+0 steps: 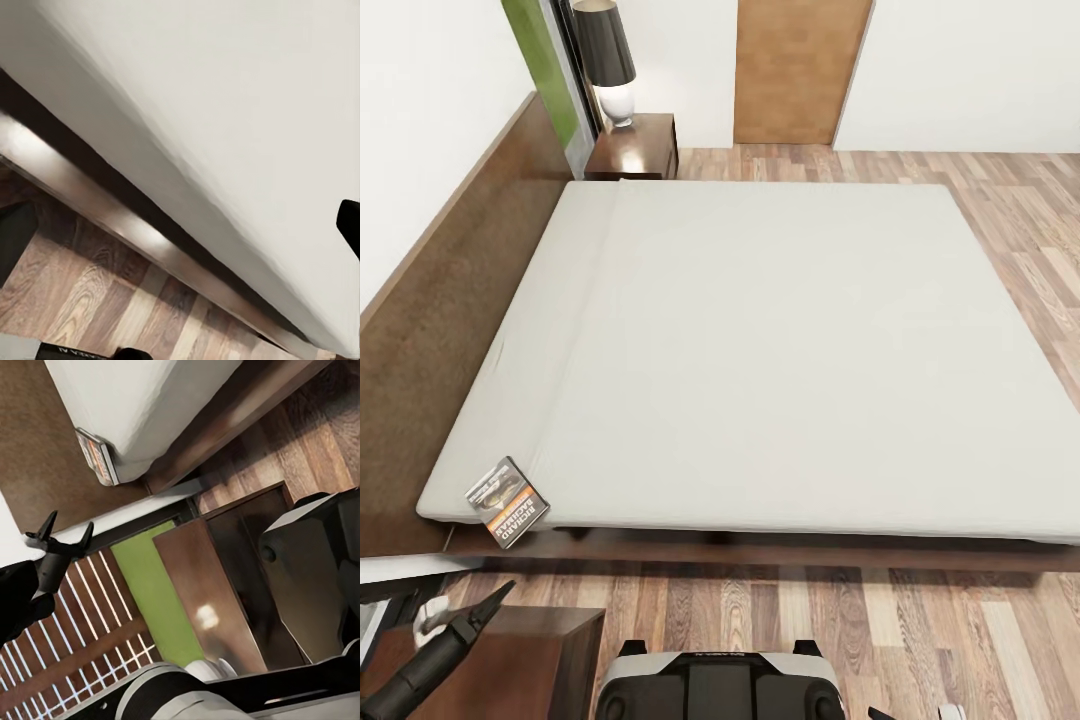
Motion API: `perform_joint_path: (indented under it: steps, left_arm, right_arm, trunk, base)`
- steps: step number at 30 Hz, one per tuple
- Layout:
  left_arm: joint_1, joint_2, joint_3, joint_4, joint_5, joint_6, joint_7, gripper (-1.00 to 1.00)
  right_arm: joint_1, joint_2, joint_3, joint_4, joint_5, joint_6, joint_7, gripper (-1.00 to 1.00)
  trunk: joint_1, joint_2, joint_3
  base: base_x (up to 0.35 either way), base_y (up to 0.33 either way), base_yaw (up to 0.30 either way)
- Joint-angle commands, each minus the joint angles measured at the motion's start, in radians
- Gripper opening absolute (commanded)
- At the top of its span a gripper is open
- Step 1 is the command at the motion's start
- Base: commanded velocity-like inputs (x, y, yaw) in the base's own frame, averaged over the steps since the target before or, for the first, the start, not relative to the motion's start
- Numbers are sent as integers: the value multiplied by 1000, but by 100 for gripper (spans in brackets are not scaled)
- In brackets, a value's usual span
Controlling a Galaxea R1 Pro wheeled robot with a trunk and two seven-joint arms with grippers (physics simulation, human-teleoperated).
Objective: In the bedroom, move the book from the bed onto either nightstand, and place the two sandals side by side next to the bed.
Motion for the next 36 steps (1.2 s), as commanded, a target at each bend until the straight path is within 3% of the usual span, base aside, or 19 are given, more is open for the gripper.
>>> perform_joint_path:
  steps: [1,8,20,29,36]
  left_arm:
    - [-1,0,2,-2,5,11,3,100]
    - [-5,0,2,-37,18,11,28,100]
    - [-7,0,0,-42,149,11,48,100]
    - [-7,0,2,-42,158,11,63,100]
    - [-7,-4,5,-41,163,9,162,100]
  right_arm:
    - [0,-1,5,0,-10,9,0,100]
    - [0,-1,5,0,-10,9,0,100]
    - [0,-1,5,0,-10,9,0,100]
    - [0,-1,5,0,-10,9,0,100]
    - [-1,-1,5,0,-10,9,0,100]
  trunk:
    - [0,-1,-1]
    - [0,-1,-1]
    - [0,-1,-1]
    - [0,-1,-1]
    - [0,-1,-1]
  base:
    - [0,0,0]
    - [0,0,0]
    - [0,0,0]
    - [0,0,0]
    - [0,0,0]
